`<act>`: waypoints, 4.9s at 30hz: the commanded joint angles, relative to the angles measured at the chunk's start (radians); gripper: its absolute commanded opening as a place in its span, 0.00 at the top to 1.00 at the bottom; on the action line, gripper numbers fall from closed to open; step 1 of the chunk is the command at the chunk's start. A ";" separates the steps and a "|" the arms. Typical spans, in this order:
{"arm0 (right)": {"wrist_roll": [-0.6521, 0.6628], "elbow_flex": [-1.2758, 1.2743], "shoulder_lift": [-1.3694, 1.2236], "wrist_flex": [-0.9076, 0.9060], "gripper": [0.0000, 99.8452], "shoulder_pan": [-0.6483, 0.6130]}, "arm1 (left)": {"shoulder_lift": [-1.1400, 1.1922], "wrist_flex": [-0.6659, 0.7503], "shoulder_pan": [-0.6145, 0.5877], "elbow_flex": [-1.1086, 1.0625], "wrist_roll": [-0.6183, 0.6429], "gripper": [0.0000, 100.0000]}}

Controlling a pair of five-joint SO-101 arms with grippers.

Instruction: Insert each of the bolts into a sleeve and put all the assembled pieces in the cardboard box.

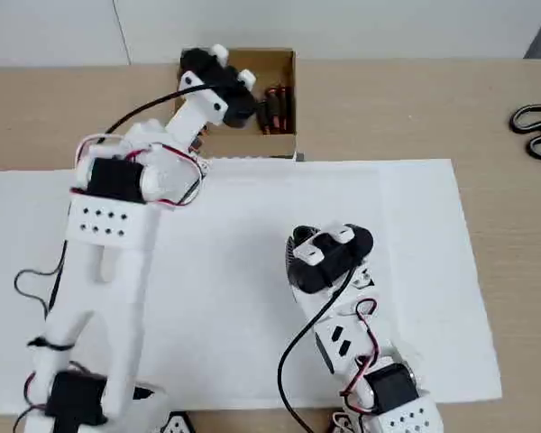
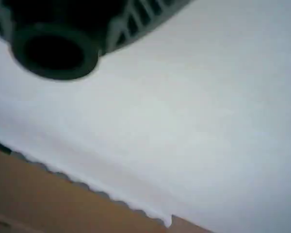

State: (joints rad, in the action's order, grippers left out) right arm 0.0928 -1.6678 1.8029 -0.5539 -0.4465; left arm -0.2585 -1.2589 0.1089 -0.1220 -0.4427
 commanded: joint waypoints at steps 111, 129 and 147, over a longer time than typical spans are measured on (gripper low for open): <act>0.172 -0.014 0.010 0.025 1.00 -0.300 | -1.559 0.514 0.477 -1.417 1.092 0.99; 0.175 -0.014 0.010 0.073 1.00 -0.300 | -1.559 0.364 0.577 -1.461 1.011 0.90; 0.172 -0.014 0.010 0.024 1.00 -0.300 | -1.559 0.364 0.499 -1.371 0.902 0.71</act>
State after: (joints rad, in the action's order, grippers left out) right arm 0.2570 -1.6694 1.7967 -0.5616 -0.7396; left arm -1.8113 -0.8738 0.6015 -1.5290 0.4918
